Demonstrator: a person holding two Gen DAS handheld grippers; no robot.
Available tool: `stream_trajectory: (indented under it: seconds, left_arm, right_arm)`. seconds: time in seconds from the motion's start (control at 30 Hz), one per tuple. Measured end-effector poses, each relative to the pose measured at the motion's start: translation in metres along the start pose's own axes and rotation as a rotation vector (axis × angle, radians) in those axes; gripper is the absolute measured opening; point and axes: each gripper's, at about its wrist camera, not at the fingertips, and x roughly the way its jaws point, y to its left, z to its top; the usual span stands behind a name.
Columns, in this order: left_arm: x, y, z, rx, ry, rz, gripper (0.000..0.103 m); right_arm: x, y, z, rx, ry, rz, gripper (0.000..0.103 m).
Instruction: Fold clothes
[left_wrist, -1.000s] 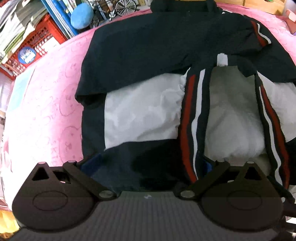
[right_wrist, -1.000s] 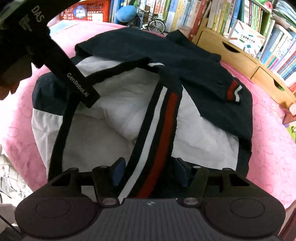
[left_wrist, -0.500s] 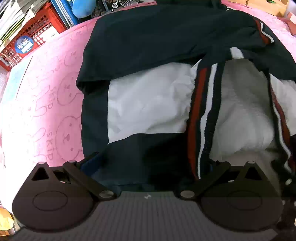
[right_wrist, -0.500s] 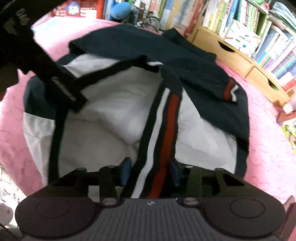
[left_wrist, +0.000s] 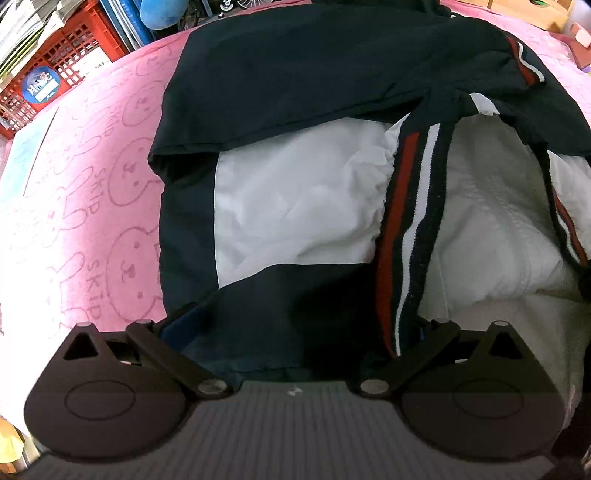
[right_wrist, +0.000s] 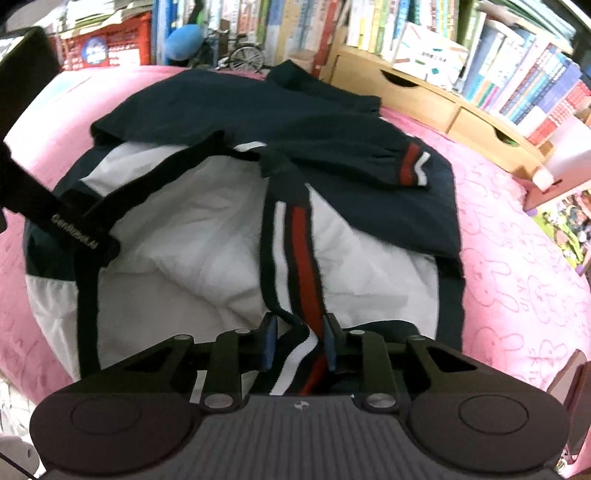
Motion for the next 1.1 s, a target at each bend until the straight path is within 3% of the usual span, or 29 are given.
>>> stream_trajectory:
  seconds: [0.1, 0.2, 0.27, 0.33, 0.4, 0.53, 0.73, 0.8, 0.83, 0.87, 0.9, 0.93, 0.97, 1.03, 1.07, 1.1]
  left_arm:
    - [-0.013, 0.009, 0.000, -0.006, -0.040, 0.011, 0.087]
    - [-0.041, 0.041, -0.003, -0.047, -0.121, 0.052, 0.086]
    - [-0.055, 0.070, -0.004, -0.094, -0.141, 0.020, 0.089]
    - [-0.063, 0.094, -0.003, -0.140, -0.137, -0.077, 0.091]
    - [-0.065, 0.102, 0.001, -0.154, -0.125, -0.128, 0.091]
    - [-0.057, 0.111, 0.021, -0.156, -0.119, -0.159, 0.092]
    - [-0.023, 0.111, 0.055, -0.171, -0.003, -0.223, 0.095]
    - [-0.033, 0.114, 0.062, -0.184, -0.018, -0.301, 0.095]
    - [-0.043, 0.119, 0.063, -0.203, -0.050, -0.385, 0.095]
    - [-0.056, 0.127, 0.062, -0.231, -0.104, -0.519, 0.098]
    - [-0.068, 0.136, 0.060, -0.260, -0.155, -0.661, 0.103]
    - [-0.078, 0.141, 0.058, -0.266, -0.196, -0.731, 0.103]
    - [-0.085, 0.140, 0.056, -0.240, -0.221, -0.707, 0.103]
    - [-0.099, 0.139, 0.053, -0.189, -0.270, -0.657, 0.103]
    - [-0.103, 0.132, 0.050, -0.135, -0.288, -0.597, 0.103]
    - [-0.102, 0.118, 0.047, -0.043, -0.298, -0.491, 0.103]
  right_arm:
    - [-0.007, -0.014, 0.002, 0.026, -0.017, -0.046, 0.017]
    - [-0.024, -0.048, 0.008, 0.083, -0.054, -0.133, 0.014]
    - [-0.036, -0.082, 0.012, 0.160, -0.061, -0.176, 0.014]
    - [-0.042, -0.111, 0.015, 0.241, -0.060, -0.148, 0.017]
    - [-0.042, -0.123, 0.021, 0.281, -0.059, -0.114, 0.017]
    - [-0.029, -0.131, 0.033, 0.351, -0.066, -0.059, 0.017]
    - [0.018, -0.154, 0.052, 0.482, 0.029, 0.046, 0.018]
    - [0.025, -0.164, 0.059, 0.536, 0.047, 0.116, 0.025]
    - [0.023, -0.173, 0.061, 0.592, 0.031, 0.203, 0.033]
    - [0.018, -0.184, 0.062, 0.661, 0.001, 0.317, 0.055]
    - [0.011, -0.195, 0.060, 0.721, -0.054, 0.409, 0.071]
    - [0.002, -0.205, 0.056, 0.776, -0.123, 0.489, 0.090]
    - [-0.005, -0.209, 0.055, 0.767, -0.159, 0.483, 0.092]
    - [-0.019, -0.212, 0.057, 0.678, -0.193, 0.377, 0.092]
    - [-0.022, -0.205, 0.060, 0.564, -0.179, 0.283, 0.088]
    - [-0.022, -0.191, 0.063, 0.404, -0.146, 0.184, 0.084]
